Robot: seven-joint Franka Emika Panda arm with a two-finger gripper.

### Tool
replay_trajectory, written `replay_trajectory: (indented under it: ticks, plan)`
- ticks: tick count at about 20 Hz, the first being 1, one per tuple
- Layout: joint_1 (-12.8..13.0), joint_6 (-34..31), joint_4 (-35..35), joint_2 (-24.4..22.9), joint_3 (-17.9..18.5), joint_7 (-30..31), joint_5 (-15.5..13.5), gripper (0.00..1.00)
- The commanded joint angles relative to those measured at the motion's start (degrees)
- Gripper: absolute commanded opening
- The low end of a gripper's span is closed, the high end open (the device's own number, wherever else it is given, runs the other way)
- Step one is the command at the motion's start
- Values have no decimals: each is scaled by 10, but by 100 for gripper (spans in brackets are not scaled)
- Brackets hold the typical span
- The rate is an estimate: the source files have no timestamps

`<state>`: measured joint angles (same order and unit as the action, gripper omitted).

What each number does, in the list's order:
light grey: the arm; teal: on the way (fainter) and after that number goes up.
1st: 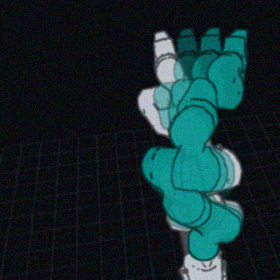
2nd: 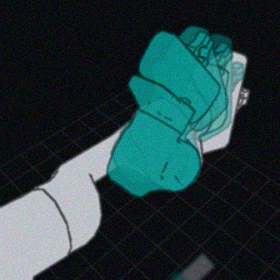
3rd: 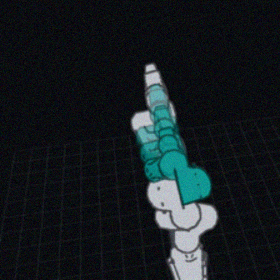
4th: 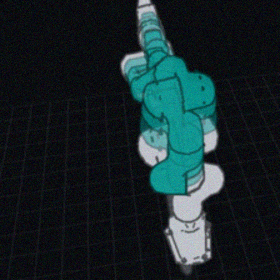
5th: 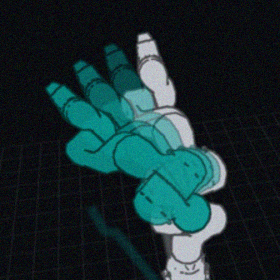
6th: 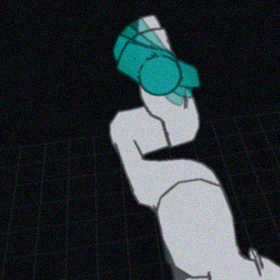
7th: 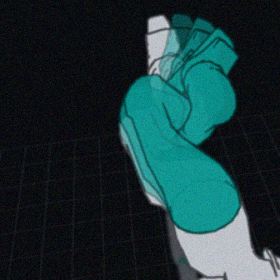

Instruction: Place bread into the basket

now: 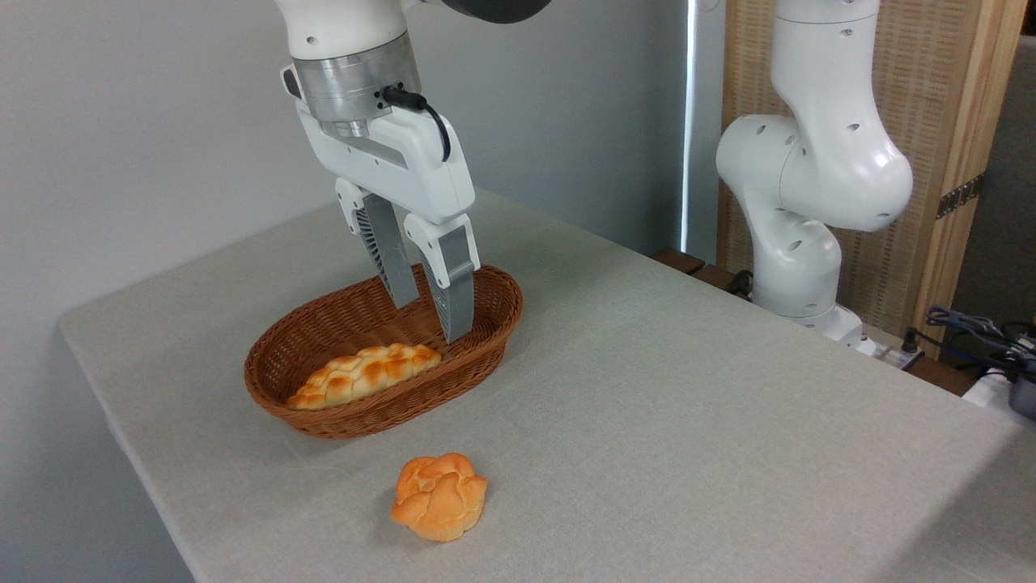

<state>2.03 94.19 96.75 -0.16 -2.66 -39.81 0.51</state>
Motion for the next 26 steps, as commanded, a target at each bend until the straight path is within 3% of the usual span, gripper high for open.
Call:
replay_trajectory:
  ticks: [1, 26]
  plan:
    - [1, 6, -4, -3, 3, -8, -14, 100]
    - [1, 20, -2, -3, 1, -5, -22, 100]
